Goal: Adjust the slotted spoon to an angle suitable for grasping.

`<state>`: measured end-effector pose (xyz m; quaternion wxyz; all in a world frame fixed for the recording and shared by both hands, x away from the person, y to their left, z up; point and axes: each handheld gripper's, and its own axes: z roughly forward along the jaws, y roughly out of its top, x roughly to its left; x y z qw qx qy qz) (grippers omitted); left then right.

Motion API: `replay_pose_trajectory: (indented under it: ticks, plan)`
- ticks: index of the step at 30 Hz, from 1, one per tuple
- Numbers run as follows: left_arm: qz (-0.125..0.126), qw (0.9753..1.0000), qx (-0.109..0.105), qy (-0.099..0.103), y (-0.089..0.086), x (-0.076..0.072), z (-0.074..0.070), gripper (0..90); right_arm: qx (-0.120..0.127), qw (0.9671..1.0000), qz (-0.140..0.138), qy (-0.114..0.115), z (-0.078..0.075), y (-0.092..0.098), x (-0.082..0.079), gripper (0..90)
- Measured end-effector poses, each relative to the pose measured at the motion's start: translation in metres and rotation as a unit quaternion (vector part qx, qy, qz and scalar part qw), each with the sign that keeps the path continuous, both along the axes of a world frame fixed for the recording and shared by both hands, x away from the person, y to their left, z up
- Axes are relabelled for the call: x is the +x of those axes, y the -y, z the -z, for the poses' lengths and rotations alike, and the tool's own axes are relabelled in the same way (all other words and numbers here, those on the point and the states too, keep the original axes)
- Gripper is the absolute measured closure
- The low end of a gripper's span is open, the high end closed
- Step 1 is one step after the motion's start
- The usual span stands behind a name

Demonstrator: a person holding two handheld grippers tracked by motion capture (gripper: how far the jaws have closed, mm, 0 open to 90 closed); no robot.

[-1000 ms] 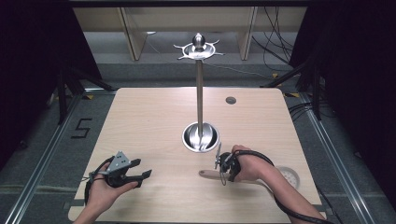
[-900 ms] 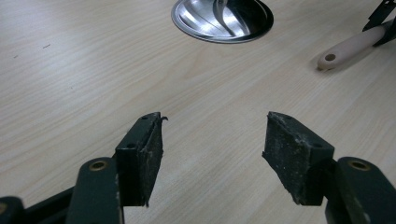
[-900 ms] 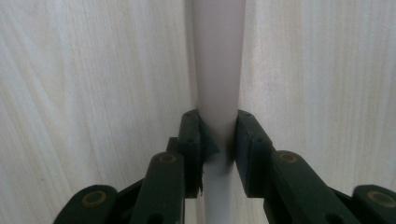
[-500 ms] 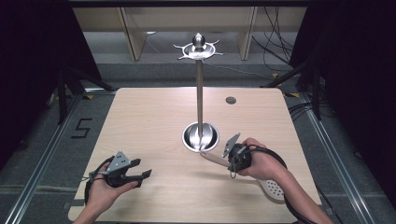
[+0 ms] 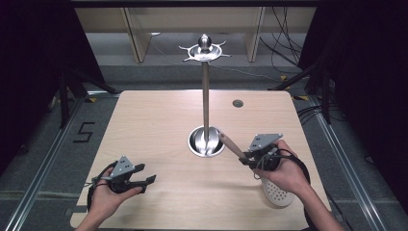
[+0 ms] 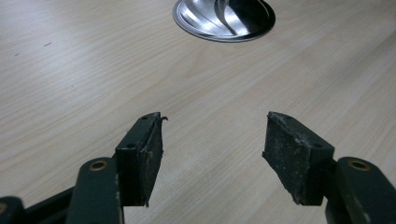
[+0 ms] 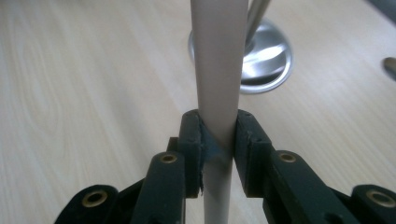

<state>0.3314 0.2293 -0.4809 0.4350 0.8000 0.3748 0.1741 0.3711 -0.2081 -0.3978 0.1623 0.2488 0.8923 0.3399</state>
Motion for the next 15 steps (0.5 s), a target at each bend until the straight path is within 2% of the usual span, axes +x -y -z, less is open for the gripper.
replay_pose_trajectory:
  ticks: [1,2,3,4,5,7,8,9,10,11,12,13,14,15]
  plan:
    - [0.002,1.0000,0.008,-0.001,-0.001,0.000,-0.001,36.4,0.029,0.9991,0.029,-0.001,-0.005,0.005,-0.003,74.9]
    - [0.002,1.0000,0.008,-0.001,-0.001,0.000,-0.001,36.4,0.039,0.9985,0.034,0.014,-0.006,0.007,-0.003,74.9]
    - [-0.001,1.0000,-0.001,0.000,0.000,0.000,0.000,36.4,0.053,0.9975,0.043,0.018,-0.007,0.009,-0.003,74.9]
    - [-0.001,1.0000,-0.001,0.000,0.000,0.000,0.000,36.4,0.053,0.9975,0.043,0.018,-0.007,0.009,-0.003,74.9]
    - [-0.001,1.0000,-0.001,0.000,0.000,0.000,0.000,36.4,0.078,0.9947,0.060,0.031,-0.009,0.012,-0.005,75.0]
    - [-0.001,1.0000,-0.001,0.000,-0.001,0.000,0.000,36.4,0.084,0.9940,0.058,0.038,-0.011,0.014,-0.005,74.9]
    - [-0.001,1.0000,-0.001,0.000,0.000,0.000,0.000,36.4,0.105,0.9906,0.077,0.041,-0.012,0.017,-0.007,74.9]
    - [-0.001,1.0000,-0.001,0.000,0.000,0.000,0.000,36.4,0.105,0.9906,0.077,0.041,-0.012,0.017,-0.007,74.9]
    - [-0.001,1.0000,-0.001,0.001,-0.001,0.000,0.000,36.4,0.123,0.9867,0.091,0.055,-0.013,0.020,-0.009,75.0]
    - [-0.001,1.0000,0.000,0.001,-0.001,0.000,0.000,36.4,0.130,0.9856,0.090,0.059,-0.014,0.022,-0.009,74.9]
    - [-0.001,1.0000,0.000,0.001,-0.001,0.000,0.000,36.4,0.143,0.9829,0.101,0.057,-0.014,0.023,-0.012,75.0]
    - [-0.005,1.0000,-0.002,-0.002,-0.001,0.000,0.000,36.4,0.143,0.9829,0.101,0.057,-0.014,0.023,-0.012,75.0]
    - [-0.004,1.0000,-0.005,-0.001,-0.001,0.000,0.000,36.4,0.171,0.9768,0.106,0.073,-0.013,0.027,-0.012,75.0]
    - [-0.004,1.0000,0.007,0.002,-0.002,0.000,-0.001,36.4,0.171,0.9768,0.106,0.073,-0.013,0.027,-0.012,75.0]
